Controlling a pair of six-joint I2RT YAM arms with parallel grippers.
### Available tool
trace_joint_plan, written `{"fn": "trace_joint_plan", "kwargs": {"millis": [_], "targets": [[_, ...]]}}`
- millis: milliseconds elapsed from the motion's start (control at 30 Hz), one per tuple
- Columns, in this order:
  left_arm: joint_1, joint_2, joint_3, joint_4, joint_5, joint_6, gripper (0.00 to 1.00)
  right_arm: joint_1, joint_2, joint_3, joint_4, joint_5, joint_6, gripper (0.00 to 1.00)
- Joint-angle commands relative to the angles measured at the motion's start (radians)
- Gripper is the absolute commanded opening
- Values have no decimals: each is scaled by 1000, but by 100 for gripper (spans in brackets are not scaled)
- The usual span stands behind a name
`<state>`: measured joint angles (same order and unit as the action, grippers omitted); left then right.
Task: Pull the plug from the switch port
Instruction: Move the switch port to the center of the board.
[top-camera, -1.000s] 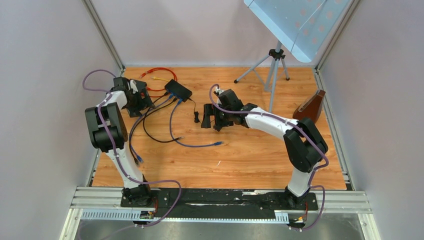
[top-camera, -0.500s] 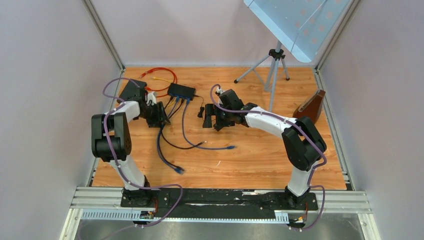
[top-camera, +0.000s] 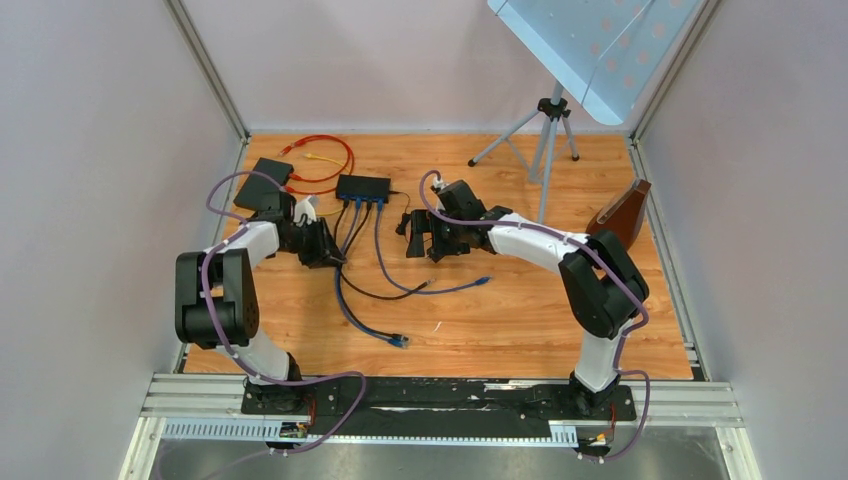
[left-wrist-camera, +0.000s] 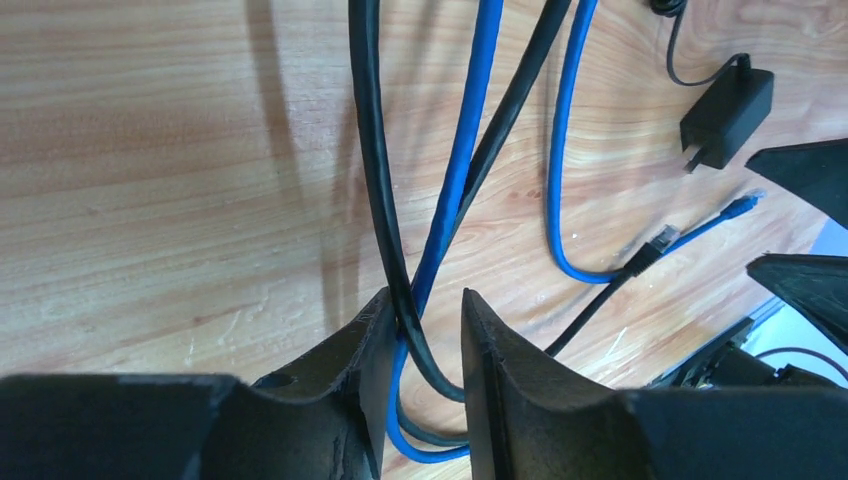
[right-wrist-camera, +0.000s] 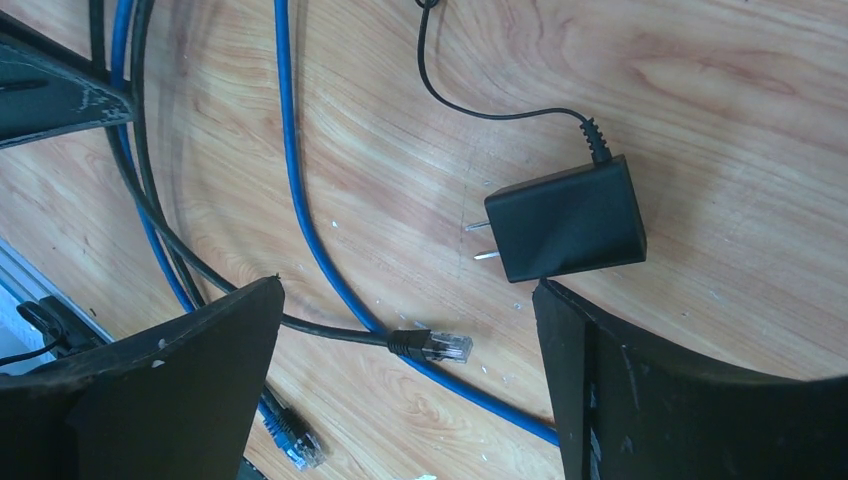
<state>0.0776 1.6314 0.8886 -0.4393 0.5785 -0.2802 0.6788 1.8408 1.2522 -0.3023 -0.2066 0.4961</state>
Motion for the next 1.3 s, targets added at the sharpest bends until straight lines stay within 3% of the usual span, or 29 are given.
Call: {"fn": "trace_joint_plan", "kwargs": {"millis": [0,67,200,300,433,600,733,933,1000,1100,1267], "targets": [[-7,-59,12,14,14,-15,36,-5,12,44,2,-14,11,96],[-7,-55,11,1,3,-8,32,-5,20,51,2,-49,13,94],[-7,-52,8,-12,-26,-12,16,-5,30,59,7,-108,14,90],[-7,-77,-3,-5,-43,-25,13,-4,33,52,37,-212,0,84],[-7,-111,4,12,45,-46,14,0,39,45,82,-317,-15,78],[-7,-80,77,-69,172,5,34,1,53,51,84,-352,-20,74],[-8,-37,93,-105,185,33,38,8,63,53,109,-461,-44,69],[-7,-52,98,-201,-113,22,42,41,116,86,127,-550,-79,67],[-9,-56,107,-227,-170,11,48,59,141,110,130,-549,-85,67],[-9,-102,101,-226,-237,-7,65,85,179,146,128,-538,-96,67],[-8,-230,71,-191,-345,-58,81,111,235,189,130,-476,-118,68]]}}
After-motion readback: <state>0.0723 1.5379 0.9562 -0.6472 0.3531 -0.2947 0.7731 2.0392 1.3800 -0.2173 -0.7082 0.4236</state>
